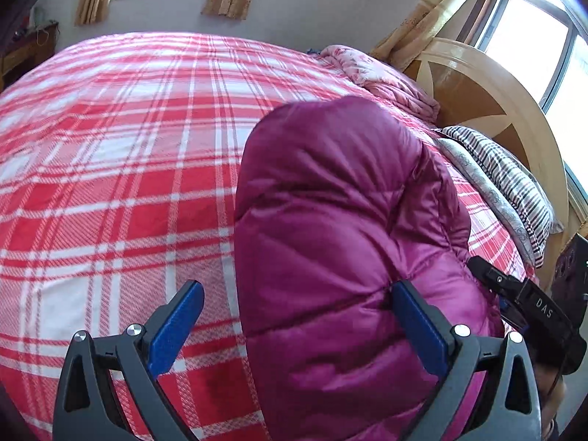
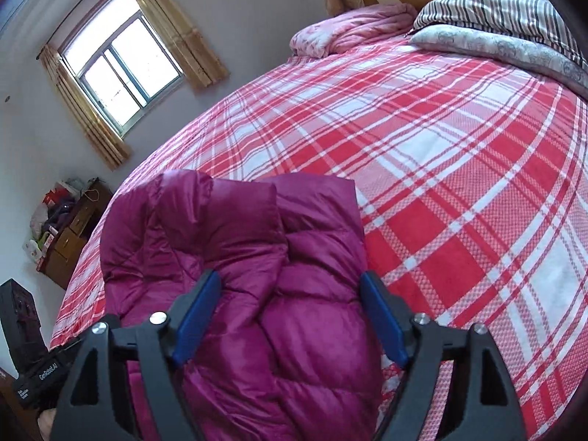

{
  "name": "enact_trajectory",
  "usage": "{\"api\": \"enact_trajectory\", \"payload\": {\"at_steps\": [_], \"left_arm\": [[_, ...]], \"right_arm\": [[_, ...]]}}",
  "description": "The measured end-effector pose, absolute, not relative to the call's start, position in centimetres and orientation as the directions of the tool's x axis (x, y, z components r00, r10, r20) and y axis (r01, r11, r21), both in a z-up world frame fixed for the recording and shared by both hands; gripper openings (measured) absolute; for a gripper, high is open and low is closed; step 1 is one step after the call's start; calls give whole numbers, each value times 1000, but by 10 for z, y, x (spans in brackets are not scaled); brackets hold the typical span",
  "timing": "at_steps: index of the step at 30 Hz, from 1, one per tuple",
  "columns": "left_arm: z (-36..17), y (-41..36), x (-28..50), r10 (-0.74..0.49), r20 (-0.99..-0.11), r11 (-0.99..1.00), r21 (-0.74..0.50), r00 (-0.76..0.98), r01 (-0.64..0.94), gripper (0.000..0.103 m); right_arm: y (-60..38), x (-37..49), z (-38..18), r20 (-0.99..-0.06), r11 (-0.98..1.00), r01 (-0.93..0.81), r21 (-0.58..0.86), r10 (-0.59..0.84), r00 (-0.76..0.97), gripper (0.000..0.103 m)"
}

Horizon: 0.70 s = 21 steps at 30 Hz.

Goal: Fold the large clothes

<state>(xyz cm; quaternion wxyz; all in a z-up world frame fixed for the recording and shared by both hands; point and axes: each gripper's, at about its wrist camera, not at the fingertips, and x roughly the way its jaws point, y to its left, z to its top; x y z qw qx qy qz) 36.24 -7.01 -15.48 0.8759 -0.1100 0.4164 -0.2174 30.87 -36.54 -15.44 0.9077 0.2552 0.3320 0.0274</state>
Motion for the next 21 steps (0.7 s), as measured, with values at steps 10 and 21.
{"api": "enact_trajectory", "payload": {"at_steps": [10,21], "left_arm": [[-167,-74,361,-540,-657,842,-419,527,340,102],[-142,-100,335,-567,-641,808,-313,517,499,51]], "right_arm": [[-373,309,-165,-595,834,102,542,295,747,77],[-359,299,-155,-544,777,-18,629,457,704,20]]}}
